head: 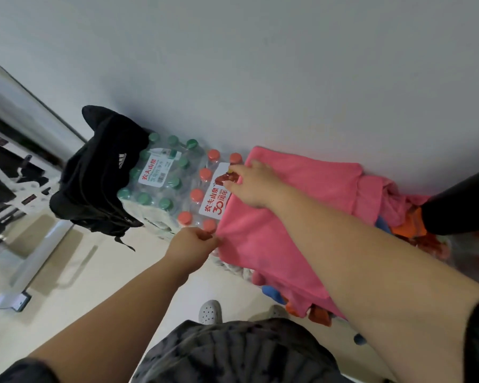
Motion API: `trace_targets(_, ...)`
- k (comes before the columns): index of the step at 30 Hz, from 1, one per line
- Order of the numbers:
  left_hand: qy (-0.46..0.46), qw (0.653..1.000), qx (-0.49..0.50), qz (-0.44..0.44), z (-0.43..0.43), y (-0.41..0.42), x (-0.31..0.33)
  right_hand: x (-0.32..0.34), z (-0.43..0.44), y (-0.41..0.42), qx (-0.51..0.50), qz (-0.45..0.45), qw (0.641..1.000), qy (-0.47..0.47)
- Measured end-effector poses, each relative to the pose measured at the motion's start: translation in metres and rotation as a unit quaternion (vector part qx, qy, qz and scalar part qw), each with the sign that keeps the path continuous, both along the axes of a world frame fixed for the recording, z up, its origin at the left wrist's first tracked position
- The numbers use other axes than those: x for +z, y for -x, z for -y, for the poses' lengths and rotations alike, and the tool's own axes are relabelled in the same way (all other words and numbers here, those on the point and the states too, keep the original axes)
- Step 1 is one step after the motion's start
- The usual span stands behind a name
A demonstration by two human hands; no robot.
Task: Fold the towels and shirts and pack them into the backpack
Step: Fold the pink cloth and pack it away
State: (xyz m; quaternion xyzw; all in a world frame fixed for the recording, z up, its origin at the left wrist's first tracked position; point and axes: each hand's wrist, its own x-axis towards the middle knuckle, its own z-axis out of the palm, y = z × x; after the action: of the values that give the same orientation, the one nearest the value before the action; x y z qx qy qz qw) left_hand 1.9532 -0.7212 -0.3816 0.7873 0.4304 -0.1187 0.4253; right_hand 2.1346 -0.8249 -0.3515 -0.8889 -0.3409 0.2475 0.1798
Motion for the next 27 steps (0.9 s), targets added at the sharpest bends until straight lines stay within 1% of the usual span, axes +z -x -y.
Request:
trace_targets(4,0.063,0.997,0.039,0.03,0.003,0.004,-0.005,-0.017,-0.019,-0.004,0.003,0.026,0.997,0.075)
trace_targets(7,0.113,0.992,0.033,0.045,-0.001,0.006,-0.008,-0.03,-0.024,-0.003,-0.048,0.015,0.994,0.101)
trace_targets(10,0.139,0.988,-0.011,0.066,-0.008,0.003,-0.009,-0.034,-0.024,0.002,-0.098,0.029,0.991,0.084)
trace_targets(16,0.179,0.973,-0.098,0.11,-0.044,-0.002,-0.003,-0.032,-0.044,0.014,-0.162,0.056,0.985,0.031)
trace_targets(18,0.168,0.971,-0.12,0.121,-0.065,-0.001,0.0,-0.029,-0.062,0.017,-0.179,0.054,0.982,0.023)
trace_targets(24,0.093,0.97,-0.185,0.128,-0.141,0.004,0.0,-0.023,-0.13,0.027,-0.218,0.053,0.975,-0.004)
trace_targets(27,0.022,0.97,-0.203,0.134,-0.179,0.011,0.002,-0.023,-0.174,0.032,-0.2,0.059,0.978,-0.008)
